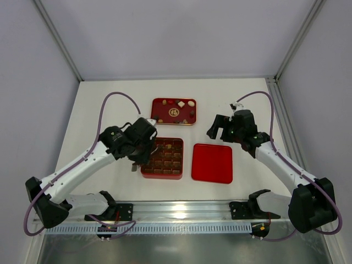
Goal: Pack the chocolate
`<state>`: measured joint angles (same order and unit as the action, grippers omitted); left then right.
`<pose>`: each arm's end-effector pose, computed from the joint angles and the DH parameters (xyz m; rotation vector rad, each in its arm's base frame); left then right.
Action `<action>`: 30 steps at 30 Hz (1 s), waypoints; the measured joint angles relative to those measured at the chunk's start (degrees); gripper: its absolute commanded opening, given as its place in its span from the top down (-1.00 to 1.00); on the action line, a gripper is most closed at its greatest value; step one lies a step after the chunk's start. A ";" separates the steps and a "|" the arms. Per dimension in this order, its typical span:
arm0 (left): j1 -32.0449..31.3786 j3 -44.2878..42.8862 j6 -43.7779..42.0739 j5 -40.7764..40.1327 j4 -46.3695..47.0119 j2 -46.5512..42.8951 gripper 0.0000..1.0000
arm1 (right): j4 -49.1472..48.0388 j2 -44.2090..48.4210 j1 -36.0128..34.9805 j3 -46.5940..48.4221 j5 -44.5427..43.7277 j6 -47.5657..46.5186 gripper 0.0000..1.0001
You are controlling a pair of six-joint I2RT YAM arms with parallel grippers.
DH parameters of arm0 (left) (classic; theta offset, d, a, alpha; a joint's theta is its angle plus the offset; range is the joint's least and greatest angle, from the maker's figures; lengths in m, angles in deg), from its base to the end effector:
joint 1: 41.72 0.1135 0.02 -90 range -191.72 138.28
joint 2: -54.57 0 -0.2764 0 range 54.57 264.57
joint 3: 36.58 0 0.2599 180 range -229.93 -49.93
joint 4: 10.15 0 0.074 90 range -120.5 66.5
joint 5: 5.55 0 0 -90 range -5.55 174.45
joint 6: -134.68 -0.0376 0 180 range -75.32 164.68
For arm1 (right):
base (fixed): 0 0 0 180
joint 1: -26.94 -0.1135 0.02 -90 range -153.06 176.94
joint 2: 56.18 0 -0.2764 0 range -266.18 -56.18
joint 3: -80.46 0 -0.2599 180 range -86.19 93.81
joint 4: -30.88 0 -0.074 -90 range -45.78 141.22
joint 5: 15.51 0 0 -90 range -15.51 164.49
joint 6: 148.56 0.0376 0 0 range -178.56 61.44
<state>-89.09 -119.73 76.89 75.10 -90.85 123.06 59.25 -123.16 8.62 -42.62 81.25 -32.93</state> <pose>0.1502 -0.1542 0.3349 0.3110 2.6934 -0.1978 0.2407 0.0844 0.2533 0.0809 2.2918 0.5399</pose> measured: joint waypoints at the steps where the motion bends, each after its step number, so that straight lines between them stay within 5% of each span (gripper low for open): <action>1: -0.02 0.00 0.11 -0.13 0.09 0.00 0.27 | -0.02 0.00 0.00 -0.04 0.00 0.00 -0.99; 16: -0.02 -1.33 0.17 -0.79 -0.04 1.42 0.20 | -0.44 0.00 0.00 -0.39 0.04 0.02 -0.99; 30: 1.77 -24.26 -4.20 -5.68 -1.53 13.29 0.14 | 0.83 1.81 0.00 -0.39 0.94 -0.46 -0.99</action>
<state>-87.32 -143.99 72.69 69.42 -92.38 136.35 60.08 -121.35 8.62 -43.01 82.19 -33.39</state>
